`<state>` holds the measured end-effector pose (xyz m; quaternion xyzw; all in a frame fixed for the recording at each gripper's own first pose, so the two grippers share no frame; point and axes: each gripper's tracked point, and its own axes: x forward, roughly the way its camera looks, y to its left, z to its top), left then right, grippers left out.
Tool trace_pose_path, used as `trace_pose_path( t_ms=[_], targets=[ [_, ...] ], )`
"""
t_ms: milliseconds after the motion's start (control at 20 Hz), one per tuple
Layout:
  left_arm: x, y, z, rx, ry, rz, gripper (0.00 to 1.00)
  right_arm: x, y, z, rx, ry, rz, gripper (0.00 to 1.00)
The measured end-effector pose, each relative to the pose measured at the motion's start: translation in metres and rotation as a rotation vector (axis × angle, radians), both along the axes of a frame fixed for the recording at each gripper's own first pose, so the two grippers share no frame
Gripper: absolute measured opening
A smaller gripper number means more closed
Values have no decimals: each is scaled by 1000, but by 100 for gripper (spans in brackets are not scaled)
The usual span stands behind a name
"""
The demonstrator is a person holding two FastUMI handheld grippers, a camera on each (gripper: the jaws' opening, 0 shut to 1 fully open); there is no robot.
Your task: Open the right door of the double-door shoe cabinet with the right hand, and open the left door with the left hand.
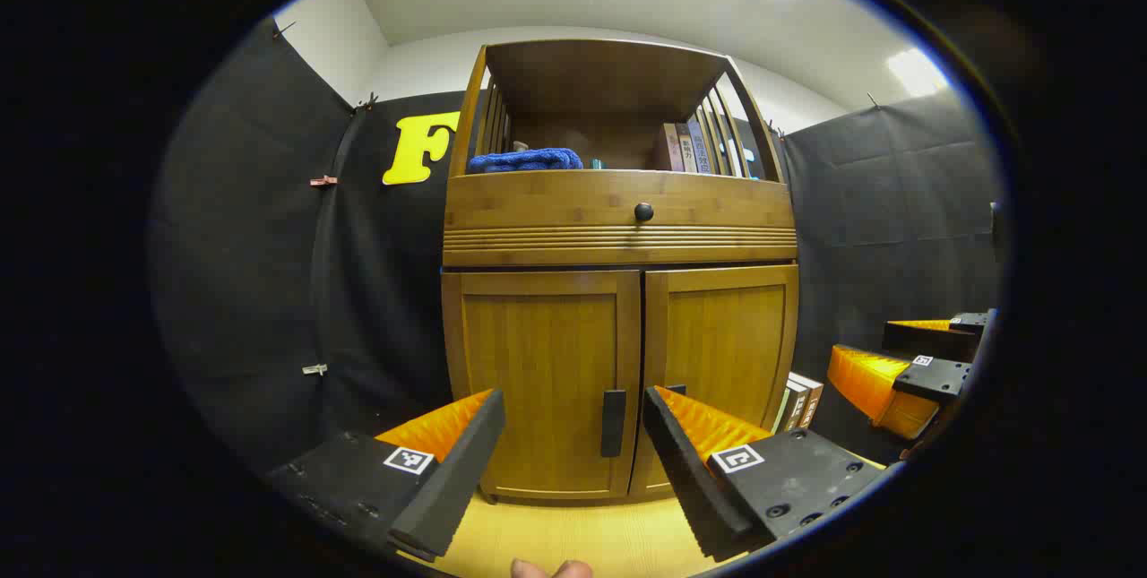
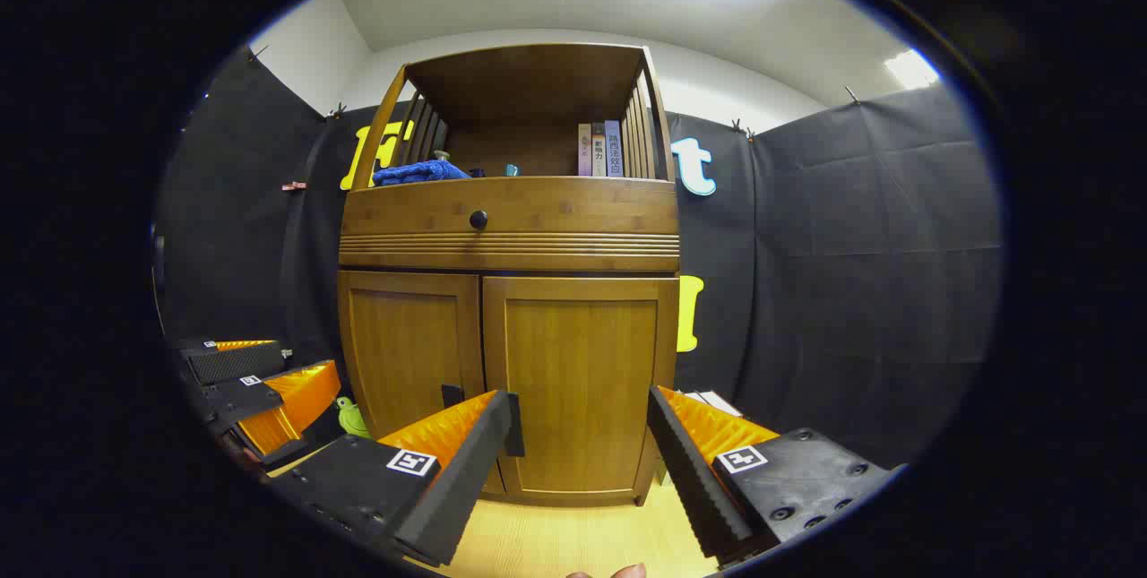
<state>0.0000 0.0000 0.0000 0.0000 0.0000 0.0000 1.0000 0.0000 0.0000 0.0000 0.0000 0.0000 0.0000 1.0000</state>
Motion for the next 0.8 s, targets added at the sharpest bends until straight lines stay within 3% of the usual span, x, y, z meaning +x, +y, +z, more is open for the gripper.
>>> trace_pose_path(
  t_ms=[800],
  targets=[
    [6,10,-1,-3,5,-5,97,6,15,-9,23,24,11,99]
  ],
)
